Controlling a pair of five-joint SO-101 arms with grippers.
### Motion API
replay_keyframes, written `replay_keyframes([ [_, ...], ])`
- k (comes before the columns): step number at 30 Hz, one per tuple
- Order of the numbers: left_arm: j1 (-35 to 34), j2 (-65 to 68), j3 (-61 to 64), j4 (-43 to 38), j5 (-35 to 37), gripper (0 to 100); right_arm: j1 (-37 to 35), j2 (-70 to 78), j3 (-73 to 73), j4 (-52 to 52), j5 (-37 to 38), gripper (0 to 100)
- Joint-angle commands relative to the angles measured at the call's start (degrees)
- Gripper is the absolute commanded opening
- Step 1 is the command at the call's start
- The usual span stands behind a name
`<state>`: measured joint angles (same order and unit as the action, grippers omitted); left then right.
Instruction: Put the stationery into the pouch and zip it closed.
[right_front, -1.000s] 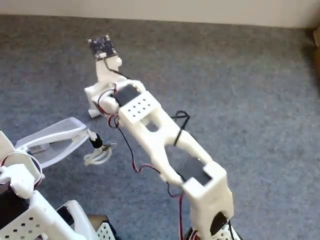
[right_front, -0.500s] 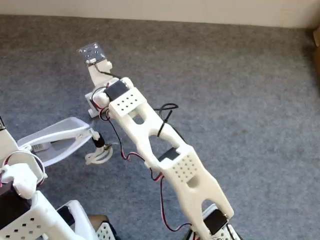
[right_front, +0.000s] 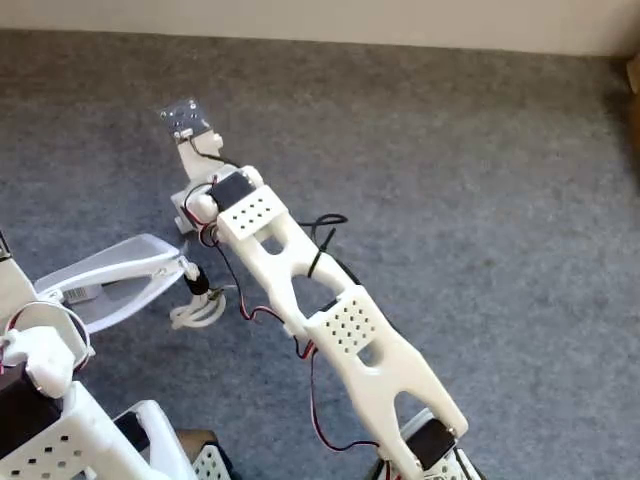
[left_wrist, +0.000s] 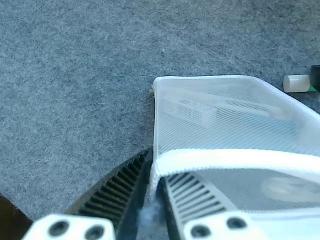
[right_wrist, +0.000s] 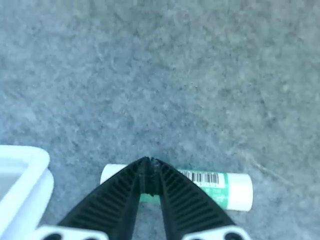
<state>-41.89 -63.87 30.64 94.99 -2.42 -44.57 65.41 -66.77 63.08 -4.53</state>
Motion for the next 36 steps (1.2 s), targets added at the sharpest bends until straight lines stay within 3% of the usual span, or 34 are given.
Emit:
replay_keyframes([
  [1, 1.98, 1.45, 0.13, -1.05, -0.35, 1, 0.84, -0.40, -1.71, 3.65, 0.97, 1.0],
  [4, 1.98, 1.45, 0.13, -1.05, -0.35, 1, 0.92, -0.66, -1.89, 8.48, 1.67, 1.0],
  [10, 1.98, 1.45, 0.13, -0.97, -0.35, 1, 1.80, -3.47, -6.73, 27.38, 12.13, 0.9],
  [15, 2.15, 1.45, 0.13, -1.05, -0.35, 1, 3.91, -5.58, -18.24, 33.10, 12.92, 0.9],
  [22, 2.07, 1.45, 0.22, -1.05, -0.35, 1, 4.00, -5.49, -24.92, 28.18, 12.66, 0.9],
  [30, 2.07, 1.45, 0.22, -1.05, -0.35, 1, 5.85, -1.89, -13.32, 13.05, 12.57, 0.6],
  [36, 2.15, 1.45, 0.22, -1.05, -0.35, 1, 5.05, 4.00, -12.09, 12.97, 12.57, 0.5],
])
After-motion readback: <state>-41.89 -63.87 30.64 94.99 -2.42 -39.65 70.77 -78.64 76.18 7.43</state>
